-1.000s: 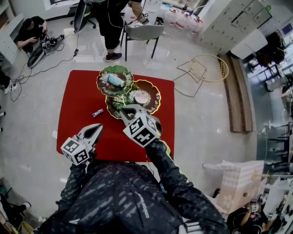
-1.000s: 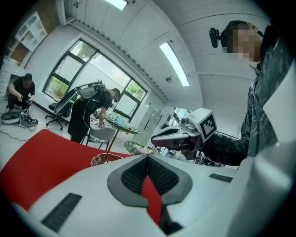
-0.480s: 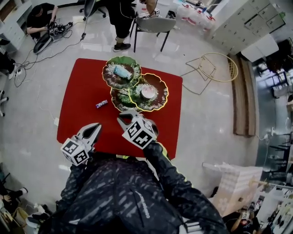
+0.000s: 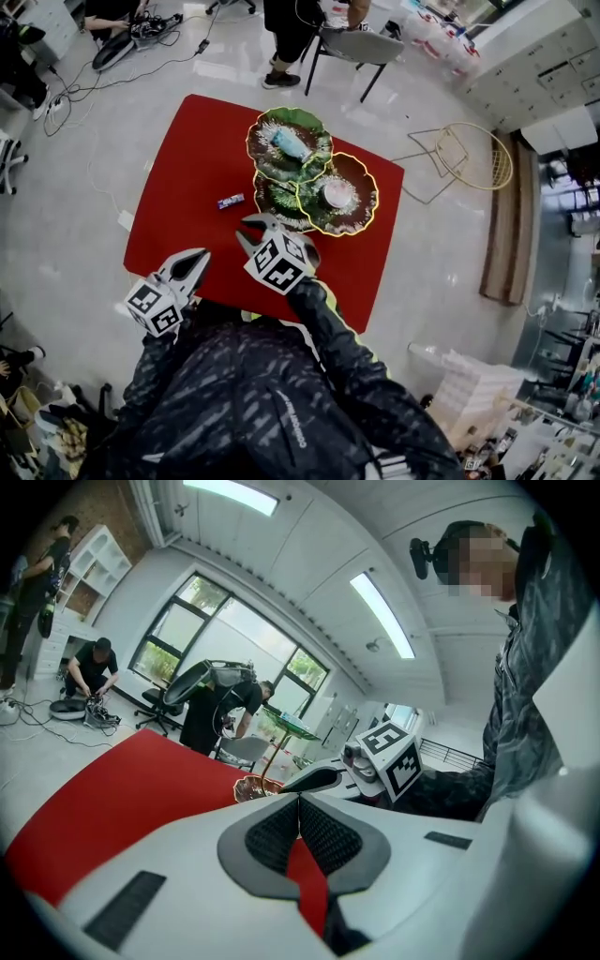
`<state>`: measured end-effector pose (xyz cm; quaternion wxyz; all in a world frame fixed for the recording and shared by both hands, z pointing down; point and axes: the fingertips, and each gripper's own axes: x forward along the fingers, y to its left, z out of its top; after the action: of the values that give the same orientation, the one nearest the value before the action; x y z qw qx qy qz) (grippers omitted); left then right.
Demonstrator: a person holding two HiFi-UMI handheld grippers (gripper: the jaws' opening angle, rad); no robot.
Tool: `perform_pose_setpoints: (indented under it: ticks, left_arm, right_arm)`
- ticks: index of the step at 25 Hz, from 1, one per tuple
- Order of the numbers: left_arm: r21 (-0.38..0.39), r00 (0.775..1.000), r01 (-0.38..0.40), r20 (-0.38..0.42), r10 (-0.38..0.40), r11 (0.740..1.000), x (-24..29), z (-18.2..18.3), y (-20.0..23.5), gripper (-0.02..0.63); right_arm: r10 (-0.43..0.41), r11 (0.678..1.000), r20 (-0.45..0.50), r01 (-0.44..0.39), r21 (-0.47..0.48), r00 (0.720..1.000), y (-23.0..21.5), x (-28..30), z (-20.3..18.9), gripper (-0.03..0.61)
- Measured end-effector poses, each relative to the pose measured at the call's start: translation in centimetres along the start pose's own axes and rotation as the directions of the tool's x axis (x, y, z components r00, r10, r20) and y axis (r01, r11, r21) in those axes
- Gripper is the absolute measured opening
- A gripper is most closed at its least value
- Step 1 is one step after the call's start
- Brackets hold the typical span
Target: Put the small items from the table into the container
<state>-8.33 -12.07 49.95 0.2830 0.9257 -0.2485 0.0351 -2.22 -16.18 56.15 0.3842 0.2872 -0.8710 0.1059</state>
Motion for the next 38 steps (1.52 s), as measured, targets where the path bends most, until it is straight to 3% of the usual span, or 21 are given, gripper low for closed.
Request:
perform_pose_setpoints:
  ticks: [8, 17, 32, 38]
  left_arm:
    - [0.010, 1.000, -0.018, -0.025, 0.018, 1.000, -0.5, -0.4, 3.3, 0.011]
    - [-0.022, 0.999, -0.024, -0.033, 0.024, 0.999, -0.2, -1.0, 6.6, 0.011]
    - [-0.084, 0.998, -0.065, -0.027, 0.063, 0.994, -1.4, -2.4, 9.8, 0.011]
    - [-0.107, 0.996, -0.083, -0.026, 0.081, 0.991, -1.9, -2.8, 10.5, 0.011]
  right_arm:
    - [0.030, 0.997, -0.107, -0.037, -0.061, 0.994, -1.4, 5.8, 0.0, 0.114]
    - [0.055, 0.986, -0.243, -0.091, -0.140, 0.968, -3.2, 11.0, -1.3, 0.177]
    - [0.044, 0.921, -0.444, -0.208, -0.329, 0.895, -4.3, 16.7, -4.6, 0.190]
    - [0.039, 0.913, -0.475, -0.224, -0.340, 0.879, -5.1, 18.1, -5.5, 0.189]
